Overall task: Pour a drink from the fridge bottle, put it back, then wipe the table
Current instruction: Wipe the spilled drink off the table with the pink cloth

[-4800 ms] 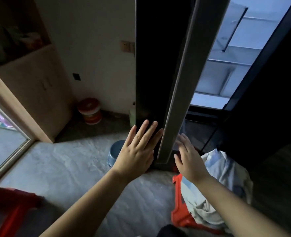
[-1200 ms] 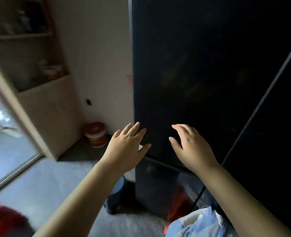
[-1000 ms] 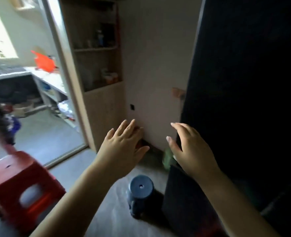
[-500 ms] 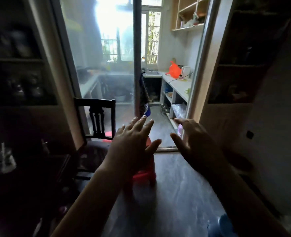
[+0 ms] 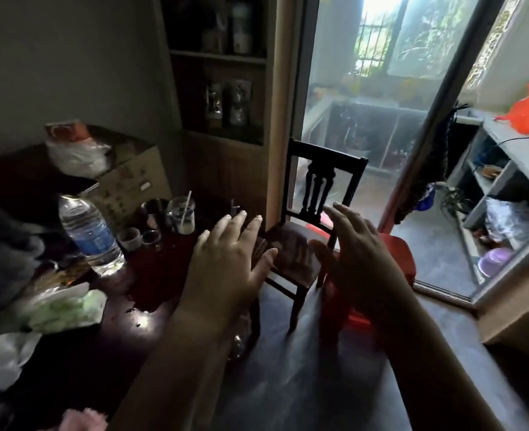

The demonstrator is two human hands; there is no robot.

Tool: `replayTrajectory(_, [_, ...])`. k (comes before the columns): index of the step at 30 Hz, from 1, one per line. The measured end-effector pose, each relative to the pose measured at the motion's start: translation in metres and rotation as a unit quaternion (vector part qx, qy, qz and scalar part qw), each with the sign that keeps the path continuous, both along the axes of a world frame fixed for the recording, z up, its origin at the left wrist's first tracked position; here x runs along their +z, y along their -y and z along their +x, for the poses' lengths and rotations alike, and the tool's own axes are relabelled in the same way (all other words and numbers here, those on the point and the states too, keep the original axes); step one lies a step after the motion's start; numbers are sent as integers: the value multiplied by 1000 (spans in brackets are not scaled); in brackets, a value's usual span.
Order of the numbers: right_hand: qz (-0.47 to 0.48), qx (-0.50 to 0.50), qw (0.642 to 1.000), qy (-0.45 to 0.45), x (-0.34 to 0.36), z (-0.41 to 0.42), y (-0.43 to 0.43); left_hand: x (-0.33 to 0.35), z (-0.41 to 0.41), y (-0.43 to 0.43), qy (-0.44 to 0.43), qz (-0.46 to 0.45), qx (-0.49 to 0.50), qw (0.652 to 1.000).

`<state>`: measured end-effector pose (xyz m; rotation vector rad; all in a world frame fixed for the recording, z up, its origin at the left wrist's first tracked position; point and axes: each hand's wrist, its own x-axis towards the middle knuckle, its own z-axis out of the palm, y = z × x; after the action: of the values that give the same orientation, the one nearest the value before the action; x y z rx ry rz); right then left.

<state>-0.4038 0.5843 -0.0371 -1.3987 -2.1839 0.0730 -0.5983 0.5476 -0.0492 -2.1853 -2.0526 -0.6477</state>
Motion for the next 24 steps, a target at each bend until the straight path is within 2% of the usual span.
replayTrajectory(8, [-36, 119, 992, 2, -32, -54, -67, -35, -41, -20, 2, -61, 128, 990])
replayTrajectory(15, [-69, 237, 969, 30, -47, -74, -138, -58, -42, -49, 32, -83, 267, 960])
replayTrajectory(24, [-109, 350, 928, 64, -92, -106, -203, -109, -34, -65, 40, -138, 378, 915])
